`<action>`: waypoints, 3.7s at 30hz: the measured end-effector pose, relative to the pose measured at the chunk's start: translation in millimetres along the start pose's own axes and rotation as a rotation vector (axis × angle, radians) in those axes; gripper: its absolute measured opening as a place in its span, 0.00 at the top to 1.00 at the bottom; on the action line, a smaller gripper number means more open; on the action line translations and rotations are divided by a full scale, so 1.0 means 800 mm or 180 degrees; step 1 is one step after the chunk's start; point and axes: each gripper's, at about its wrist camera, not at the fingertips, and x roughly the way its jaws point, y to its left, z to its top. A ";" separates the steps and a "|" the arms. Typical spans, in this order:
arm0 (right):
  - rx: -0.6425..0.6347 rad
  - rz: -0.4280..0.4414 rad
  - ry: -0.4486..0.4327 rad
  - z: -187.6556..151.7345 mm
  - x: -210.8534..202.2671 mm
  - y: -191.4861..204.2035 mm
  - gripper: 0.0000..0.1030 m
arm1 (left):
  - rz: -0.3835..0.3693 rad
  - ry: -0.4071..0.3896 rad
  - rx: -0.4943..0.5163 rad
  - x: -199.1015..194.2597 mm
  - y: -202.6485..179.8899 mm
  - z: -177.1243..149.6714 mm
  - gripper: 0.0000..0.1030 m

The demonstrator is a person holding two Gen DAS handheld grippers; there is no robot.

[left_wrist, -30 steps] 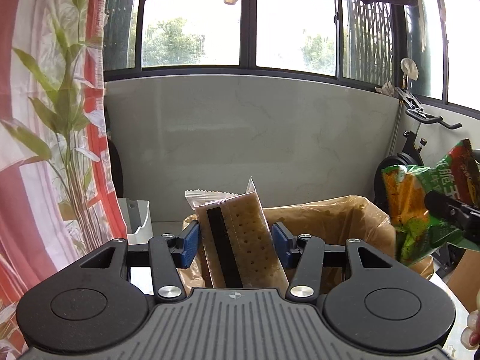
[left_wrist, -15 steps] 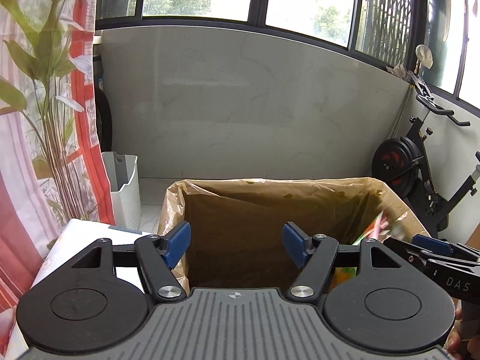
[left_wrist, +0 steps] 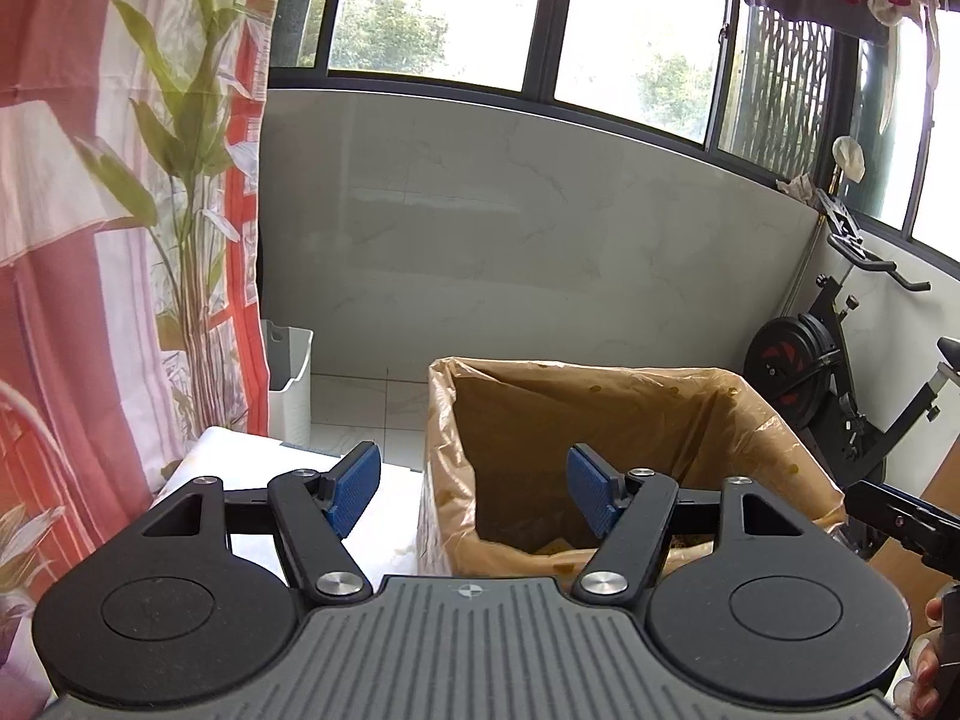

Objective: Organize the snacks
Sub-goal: 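Move both tools back from the box to the snack pile, then grasp the orange-and-white wafer bar packet with the right tool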

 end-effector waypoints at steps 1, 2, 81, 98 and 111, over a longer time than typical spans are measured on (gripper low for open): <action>0.0007 0.0034 -0.0072 -0.006 -0.013 0.001 0.04 | 0.0014 -0.0008 -0.0023 -0.010 0.006 -0.006 0.31; 0.0008 0.0053 -0.0126 -0.012 -0.021 0.003 0.01 | 0.0025 -0.0018 -0.0061 -0.021 0.011 -0.012 0.31; -0.1046 0.0617 0.1698 -0.264 -0.043 0.117 0.30 | -0.0075 0.1256 -0.0168 -0.046 0.034 -0.263 0.42; -0.0971 0.0638 0.1949 -0.282 -0.023 0.114 0.39 | -0.0078 0.1343 -0.0218 -0.053 0.046 -0.282 0.43; -0.0804 0.0743 0.1573 -0.275 -0.056 0.101 0.57 | -0.0091 0.1367 -0.0159 -0.055 0.032 -0.302 0.48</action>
